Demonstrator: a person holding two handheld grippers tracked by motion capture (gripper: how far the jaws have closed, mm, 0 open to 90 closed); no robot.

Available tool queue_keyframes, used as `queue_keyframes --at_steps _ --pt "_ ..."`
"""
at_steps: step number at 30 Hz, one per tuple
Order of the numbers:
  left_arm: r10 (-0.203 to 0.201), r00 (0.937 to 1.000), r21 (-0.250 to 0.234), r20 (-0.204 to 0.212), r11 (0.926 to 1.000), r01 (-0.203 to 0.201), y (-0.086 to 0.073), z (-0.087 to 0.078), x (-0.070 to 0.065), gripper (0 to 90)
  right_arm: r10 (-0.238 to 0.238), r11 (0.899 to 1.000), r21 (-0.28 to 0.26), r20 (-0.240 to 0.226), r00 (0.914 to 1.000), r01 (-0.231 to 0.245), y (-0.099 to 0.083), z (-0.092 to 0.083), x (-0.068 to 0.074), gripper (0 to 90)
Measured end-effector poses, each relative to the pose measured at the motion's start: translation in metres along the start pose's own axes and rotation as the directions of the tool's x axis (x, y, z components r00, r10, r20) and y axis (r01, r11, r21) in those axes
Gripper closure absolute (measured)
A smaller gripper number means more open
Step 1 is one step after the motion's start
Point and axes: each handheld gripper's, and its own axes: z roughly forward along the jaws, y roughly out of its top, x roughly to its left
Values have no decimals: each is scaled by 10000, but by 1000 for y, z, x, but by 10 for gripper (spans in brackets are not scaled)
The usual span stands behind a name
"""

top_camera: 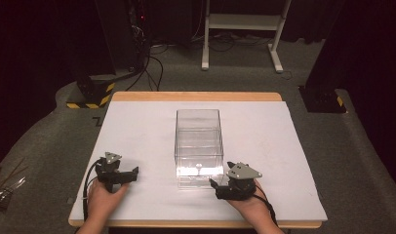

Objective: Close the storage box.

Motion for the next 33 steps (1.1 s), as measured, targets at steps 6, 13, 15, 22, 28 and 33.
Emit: queue_keyframes --at_steps 6,13,15,22,28,33 --pt "-1 10000 -1 0 10000 1 0 0 0 5 33 10000 42 34 10000 -33 0 4 -3 148" --pt "-2 10000 -1 1 10000 2 0 0 0 5 200 9998 43 79 9998 -200 3 10 -7 149" --pt "-3 10000 1 0 10000 3 0 0 0 5 183 9998 41 91 9998 -183 3 10 -7 149" --pt "-1 10000 -4 0 10000 1 0 0 0 5 344 9994 74 307 9989 -346 -6 6 -11 167" --pt "-2 10000 -2 0 10000 2 0 0 0 5 290 9995 132 288 9992 -294 -6 8 -12 159" --pt "0 10000 -3 1 10000 0 0 0 0 5 372 9992 158 310 9988 -377 -4 12 -16 150"
